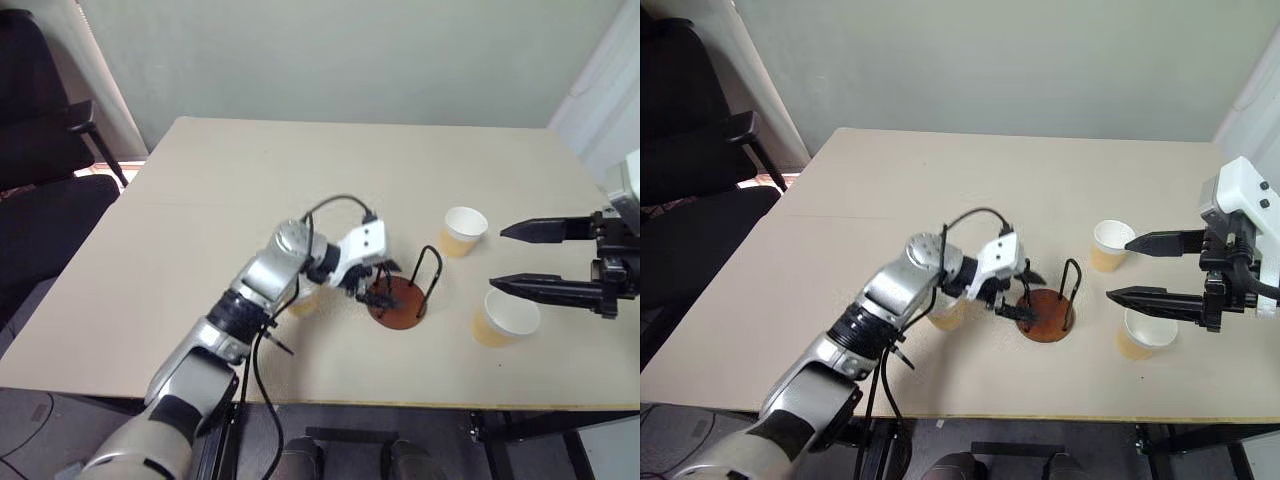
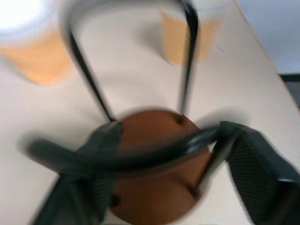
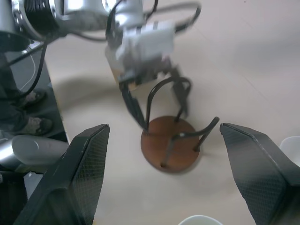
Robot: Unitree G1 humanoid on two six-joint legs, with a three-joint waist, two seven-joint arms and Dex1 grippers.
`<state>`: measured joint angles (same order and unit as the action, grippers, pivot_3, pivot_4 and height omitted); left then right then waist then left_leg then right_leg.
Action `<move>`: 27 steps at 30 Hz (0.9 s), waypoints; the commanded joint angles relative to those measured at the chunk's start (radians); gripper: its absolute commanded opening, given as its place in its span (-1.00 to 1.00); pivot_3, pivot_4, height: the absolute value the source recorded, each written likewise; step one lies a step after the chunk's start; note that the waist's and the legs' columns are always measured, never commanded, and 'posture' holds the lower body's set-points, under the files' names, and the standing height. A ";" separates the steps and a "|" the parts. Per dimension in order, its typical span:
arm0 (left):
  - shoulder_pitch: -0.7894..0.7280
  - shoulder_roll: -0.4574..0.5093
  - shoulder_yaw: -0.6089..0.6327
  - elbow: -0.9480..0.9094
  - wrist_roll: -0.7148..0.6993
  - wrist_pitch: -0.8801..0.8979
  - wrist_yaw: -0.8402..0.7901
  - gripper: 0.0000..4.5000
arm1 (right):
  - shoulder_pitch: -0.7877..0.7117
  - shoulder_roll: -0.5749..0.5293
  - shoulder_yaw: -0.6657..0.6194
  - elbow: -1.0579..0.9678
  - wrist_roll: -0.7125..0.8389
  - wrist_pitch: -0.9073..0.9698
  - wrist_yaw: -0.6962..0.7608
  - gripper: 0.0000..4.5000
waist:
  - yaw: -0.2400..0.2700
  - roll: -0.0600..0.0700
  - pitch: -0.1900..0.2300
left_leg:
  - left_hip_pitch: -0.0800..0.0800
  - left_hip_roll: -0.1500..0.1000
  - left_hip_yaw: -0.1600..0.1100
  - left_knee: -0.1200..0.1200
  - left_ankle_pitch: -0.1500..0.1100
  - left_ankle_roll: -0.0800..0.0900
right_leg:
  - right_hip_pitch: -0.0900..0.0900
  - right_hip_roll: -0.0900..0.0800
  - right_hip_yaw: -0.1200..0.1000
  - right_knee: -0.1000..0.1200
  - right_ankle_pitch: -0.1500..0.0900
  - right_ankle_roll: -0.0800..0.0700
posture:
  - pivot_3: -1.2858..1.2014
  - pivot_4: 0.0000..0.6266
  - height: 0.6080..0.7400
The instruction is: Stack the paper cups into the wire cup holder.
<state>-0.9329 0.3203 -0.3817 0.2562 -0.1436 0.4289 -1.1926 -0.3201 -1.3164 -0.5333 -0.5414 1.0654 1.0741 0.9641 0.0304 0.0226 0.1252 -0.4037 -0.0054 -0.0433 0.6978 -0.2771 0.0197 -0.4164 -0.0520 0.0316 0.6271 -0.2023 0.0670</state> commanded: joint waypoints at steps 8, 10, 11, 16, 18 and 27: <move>-0.029 0.024 0.035 -0.101 -0.074 0.079 -0.059 0.67 | -0.010 -0.034 0.012 0.015 -0.035 -0.033 0.034 0.74 | 0.002 0.000 0.000 | -0.002 0.000 0.000 -0.001 -0.005 -0.001 | -0.002 0.000 0.000 -0.001 -0.004 0.004 | 0.03 -0.52 1.00; -0.024 0.054 0.015 -0.120 -0.069 0.069 -0.101 0.67 | -0.015 -0.038 0.014 0.013 -0.030 -0.027 0.035 0.74 | 0.002 0.000 0.000 | -0.002 0.000 0.000 0.000 -0.005 -0.001 | -0.002 0.000 0.000 -0.001 -0.004 0.004 | 0.03 -0.52 1.00; -0.022 0.066 0.009 -0.124 -0.066 0.065 -0.116 0.67 | -0.016 -0.040 0.015 0.012 -0.028 -0.025 0.035 0.74 | 0.002 0.000 0.000 | -0.002 0.000 0.000 0.000 -0.005 -0.001 | -0.002 0.000 0.000 -0.001 -0.004 0.004 | 0.03 -0.52 1.00; -0.023 0.127 -0.025 -0.125 -0.038 0.021 -0.186 0.67 | -0.022 -0.049 0.017 0.012 -0.022 -0.017 0.033 0.74 | 0.002 0.000 0.000 | -0.002 0.000 -0.001 0.000 -0.006 -0.001 | -0.002 -0.001 0.000 0.000 -0.004 0.004 | 0.03 -0.52 1.00; -0.024 0.147 -0.036 -0.120 -0.023 -0.010 -0.204 0.67 | -0.024 -0.052 0.018 0.012 -0.021 -0.016 0.033 0.74 | 0.003 0.000 0.000 | -0.002 0.000 -0.001 0.000 -0.006 -0.001 | -0.002 -0.001 0.000 0.000 -0.004 0.004 | 0.03 -0.52 1.00; -0.059 0.163 -0.041 -0.090 0.034 -0.127 -0.211 0.67 | -0.031 -0.058 0.024 0.017 -0.018 -0.017 0.043 0.74 | 0.002 0.000 0.000 | -0.002 -0.001 -0.001 0.000 -0.006 0.000 | -0.002 -0.001 0.000 -0.001 -0.004 0.003 | 0.03 -0.52 1.00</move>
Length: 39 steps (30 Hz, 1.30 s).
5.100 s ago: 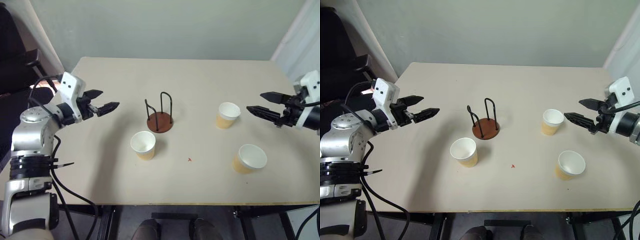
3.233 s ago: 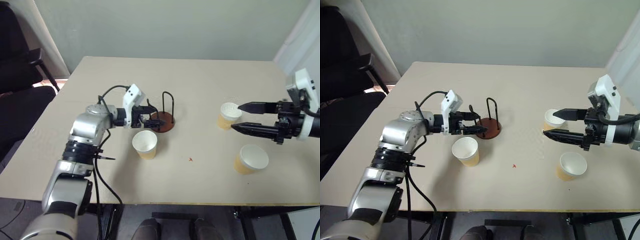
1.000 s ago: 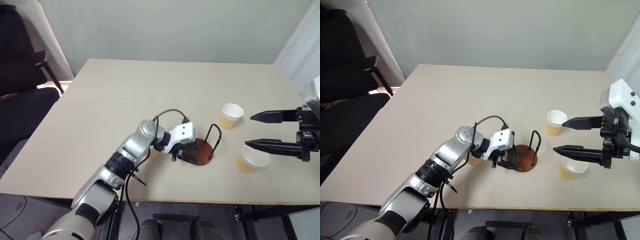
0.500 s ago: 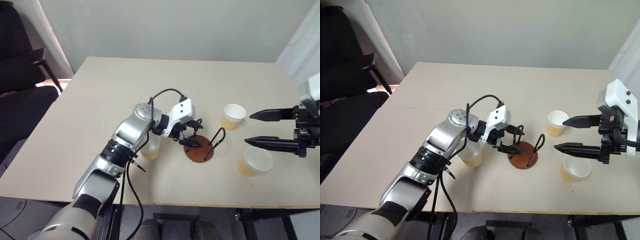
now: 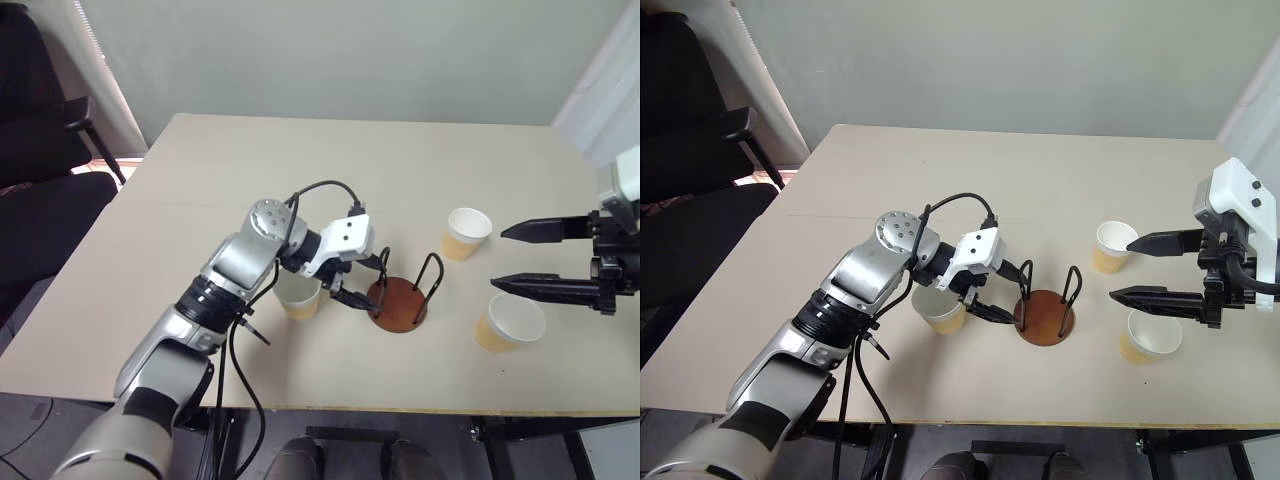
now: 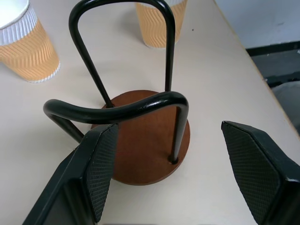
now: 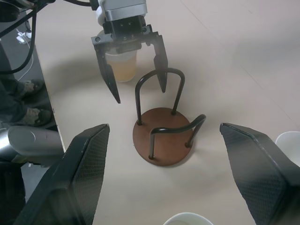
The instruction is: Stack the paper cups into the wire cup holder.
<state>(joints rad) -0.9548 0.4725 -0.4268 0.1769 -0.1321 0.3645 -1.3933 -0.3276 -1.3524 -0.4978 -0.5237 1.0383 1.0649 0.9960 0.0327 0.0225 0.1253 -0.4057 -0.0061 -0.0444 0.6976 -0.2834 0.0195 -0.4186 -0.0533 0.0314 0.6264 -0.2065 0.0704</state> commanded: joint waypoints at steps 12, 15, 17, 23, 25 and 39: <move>-0.184 0.138 0.216 0.153 -0.051 -0.061 -0.029 0.67 | -0.225 0.026 0.266 0.139 -0.168 -0.162 0.010 0.74 | -0.007 0.000 0.000 | 0.000 0.000 0.000 -0.001 -0.001 0.001 | -0.002 0.000 0.000 0.000 0.000 -0.001 | 0.03 -0.52 1.00; -0.169 0.159 0.271 0.126 -0.105 0.011 -0.025 0.67 | -0.298 0.043 0.423 0.229 -0.354 -0.274 0.028 0.74 | -0.009 0.000 0.000 | -0.001 0.000 0.000 -0.001 -0.002 0.001 | -0.003 0.000 0.000 0.000 0.000 -0.001 | 0.03 -0.52 1.00; -0.148 0.172 0.300 0.083 -0.147 0.073 -0.024 0.67 | -0.368 0.074 0.518 0.309 -0.461 -0.337 0.052 0.74 | -0.008 0.000 0.000 | -0.003 0.000 -0.001 0.000 -0.002 0.001 | -0.004 -0.001 -0.001 0.000 0.000 -0.001 | 0.03 -0.52 1.00; -0.048 0.236 0.350 -0.038 -0.216 0.162 -0.021 0.67 | -0.548 0.171 0.737 0.567 -0.763 -0.526 0.156 0.74 | -0.012 0.001 0.000 | -0.006 0.001 -0.001 -0.001 -0.001 0.001 | -0.010 -0.001 -0.002 0.001 0.000 -0.001 | 0.03 -0.52 1.00; -0.022 0.253 0.349 -0.063 -0.224 0.169 -0.019 0.67 | -0.596 0.213 0.779 0.644 -0.827 -0.566 0.190 0.74 | -0.015 0.001 0.000 | -0.008 0.001 -0.001 0.000 -0.001 0.001 | -0.011 -0.001 -0.002 0.001 0.000 -0.001 | 0.03 -0.52 1.00; 0.009 0.276 0.319 -0.115 -0.258 0.150 -0.057 0.68 | -0.700 0.414 0.910 0.947 -1.128 -0.782 0.296 0.66 | -0.016 0.001 0.000 | -0.009 0.001 -0.002 -0.001 -0.001 0.000 | -0.012 -0.001 -0.003 0.001 0.001 -0.004 | 0.03 -0.52 1.00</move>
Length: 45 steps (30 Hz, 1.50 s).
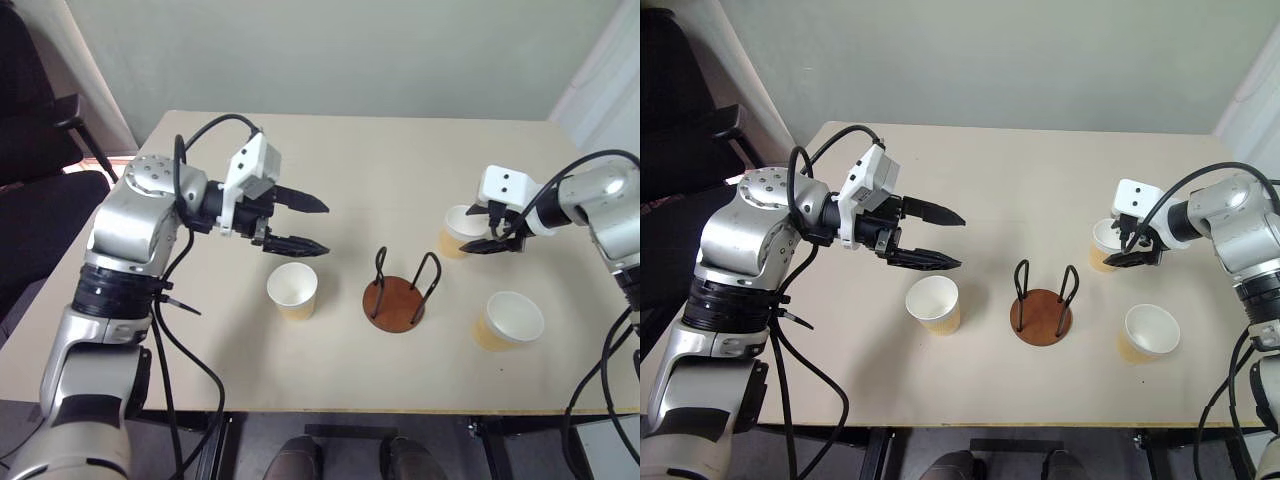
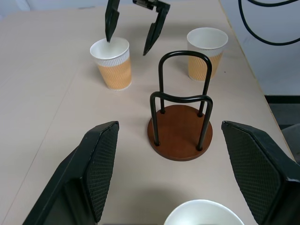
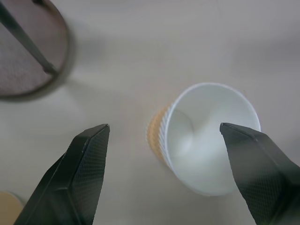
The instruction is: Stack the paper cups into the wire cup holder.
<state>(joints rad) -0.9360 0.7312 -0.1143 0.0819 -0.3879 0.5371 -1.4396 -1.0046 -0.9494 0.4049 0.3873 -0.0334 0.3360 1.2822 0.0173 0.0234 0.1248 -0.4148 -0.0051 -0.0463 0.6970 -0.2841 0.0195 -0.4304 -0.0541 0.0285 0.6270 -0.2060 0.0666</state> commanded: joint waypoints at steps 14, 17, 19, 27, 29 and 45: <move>-0.011 0.010 -0.017 0.009 0.029 -0.071 -0.009 0.69 | -0.004 0.044 -0.022 0.090 -0.165 -0.150 0.014 -0.99 | -0.001 0.000 0.000 | 0.000 0.000 0.000 -0.001 0.000 -0.001 | 0.000 0.000 0.000 0.000 0.000 -0.001 | 0.03 -0.52 1.00; -0.011 0.006 -0.019 0.008 0.028 -0.072 -0.009 0.69 | -0.004 0.030 -0.038 0.067 -0.164 -0.153 0.025 -0.99 | -0.001 0.000 0.000 | 0.000 0.000 0.000 -0.001 0.000 -0.001 | 0.000 0.000 0.000 0.000 0.000 -0.001 | 0.03 -0.52 1.00; -0.010 0.005 -0.020 0.006 0.025 -0.071 -0.010 0.69 | -0.013 0.017 -0.055 0.042 -0.154 -0.146 0.040 -0.99 | -0.001 0.000 0.000 | 0.000 0.000 0.000 -0.001 0.001 -0.001 | 0.000 0.000 0.000 0.000 0.000 -0.001 | 0.03 -0.52 1.00; 0.018 0.014 -0.043 -0.034 0.008 -0.066 -0.072 0.69 | -0.179 -0.107 -0.131 -0.408 0.110 0.139 0.328 -0.99 | -0.005 0.002 0.001 | -0.004 0.000 0.001 -0.006 0.002 -0.004 | -0.006 0.000 0.000 0.000 -0.001 -0.003 | 0.03 -0.52 1.00; 0.021 0.006 -0.051 -0.038 0.009 -0.068 -0.075 0.69 | -0.235 -0.142 -0.095 -0.492 0.201 0.207 0.332 -0.99 | -0.005 0.002 0.001 | -0.004 0.001 0.000 -0.010 0.003 -0.005 | -0.006 0.001 -0.001 -0.001 -0.002 -0.004 | 0.03 -0.52 1.00; 0.011 -0.004 -0.073 -0.026 0.027 -0.094 -0.079 0.69 | -0.234 -0.194 0.038 -0.704 0.341 0.254 0.332 -0.99 | -0.005 0.001 0.001 | -0.002 0.001 -0.003 -0.010 0.005 -0.006 | -0.006 0.001 -0.002 0.001 -0.002 -0.006 | 0.03 -0.52 1.00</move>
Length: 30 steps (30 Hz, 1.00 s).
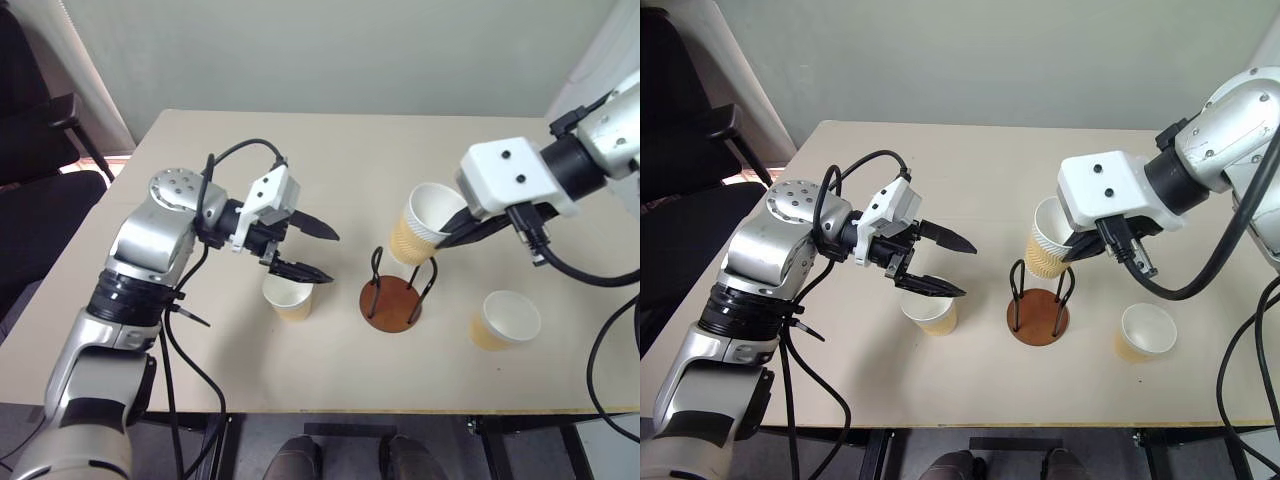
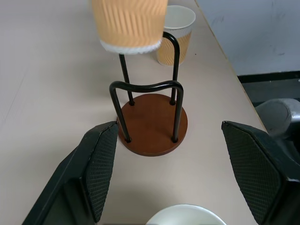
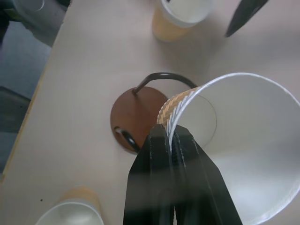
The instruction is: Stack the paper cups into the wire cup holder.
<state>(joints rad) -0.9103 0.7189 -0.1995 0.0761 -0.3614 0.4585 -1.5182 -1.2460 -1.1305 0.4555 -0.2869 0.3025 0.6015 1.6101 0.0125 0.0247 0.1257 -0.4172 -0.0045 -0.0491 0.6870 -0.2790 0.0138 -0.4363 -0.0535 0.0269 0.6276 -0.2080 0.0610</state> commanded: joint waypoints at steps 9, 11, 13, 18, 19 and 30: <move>-0.040 0.006 0.011 0.017 0.009 -0.032 -0.007 0.69 | 0.111 0.035 0.006 -0.062 -0.113 -0.101 0.004 -0.99 | -0.001 0.000 0.000 | 0.000 0.000 0.001 0.001 0.000 0.000 | 0.000 0.000 0.000 0.001 0.000 0.000 | 0.03 -0.52 1.00; -0.042 0.006 0.011 0.022 0.012 -0.035 -0.009 0.69 | 0.126 0.048 0.003 -0.070 -0.128 -0.103 0.004 -0.82 | -0.001 0.000 0.000 | 0.000 0.000 0.001 0.002 0.000 0.000 | 0.000 0.000 0.000 0.001 0.000 0.000 | 0.03 -0.52 1.00; -0.043 0.006 0.010 0.025 0.015 -0.039 -0.010 0.69 | 0.135 0.061 -0.003 -0.075 -0.136 -0.099 0.004 -0.61 | -0.001 0.000 0.000 | 0.000 0.000 0.001 0.002 0.000 0.000 | 0.000 0.000 0.000 0.001 0.000 0.000 | 0.03 -0.52 1.00; -0.049 0.048 0.025 0.018 0.028 -0.030 -0.009 0.69 | 0.142 0.101 -0.044 -0.057 -0.151 -0.064 -0.055 0.13 | -0.003 0.000 0.000 | 0.000 0.000 0.001 0.003 0.000 0.000 | 0.000 0.000 0.000 0.001 0.001 -0.001 | 0.03 -0.52 1.00; -0.049 0.063 0.029 0.014 0.031 -0.026 -0.011 0.69 | 0.141 0.107 -0.052 -0.051 -0.153 -0.058 -0.066 0.32 | -0.003 0.000 0.000 | 0.000 0.000 0.001 0.003 0.000 0.000 | 0.000 0.000 0.000 0.001 0.001 -0.001 | 0.03 -0.52 1.00; 0.100 0.481 0.007 -0.231 -0.118 -0.018 -0.096 0.69 | 0.110 0.190 -0.313 -0.018 0.145 0.293 -0.150 0.45 | -0.011 0.000 0.000 | -0.001 0.000 0.001 0.000 0.000 0.000 | -0.002 0.001 0.000 -0.001 0.001 -0.002 | 0.03 -0.52 1.00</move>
<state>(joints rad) -0.8068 1.1563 -0.1915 -0.1124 -0.4368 0.4560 -1.5743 -1.1154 -0.9239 0.2059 -0.2825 0.3951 0.8519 1.4631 0.0011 0.0243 0.1258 -0.4180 -0.0043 -0.0485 0.6857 -0.2787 0.0138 -0.4382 -0.0524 0.0275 0.6263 -0.2079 0.0584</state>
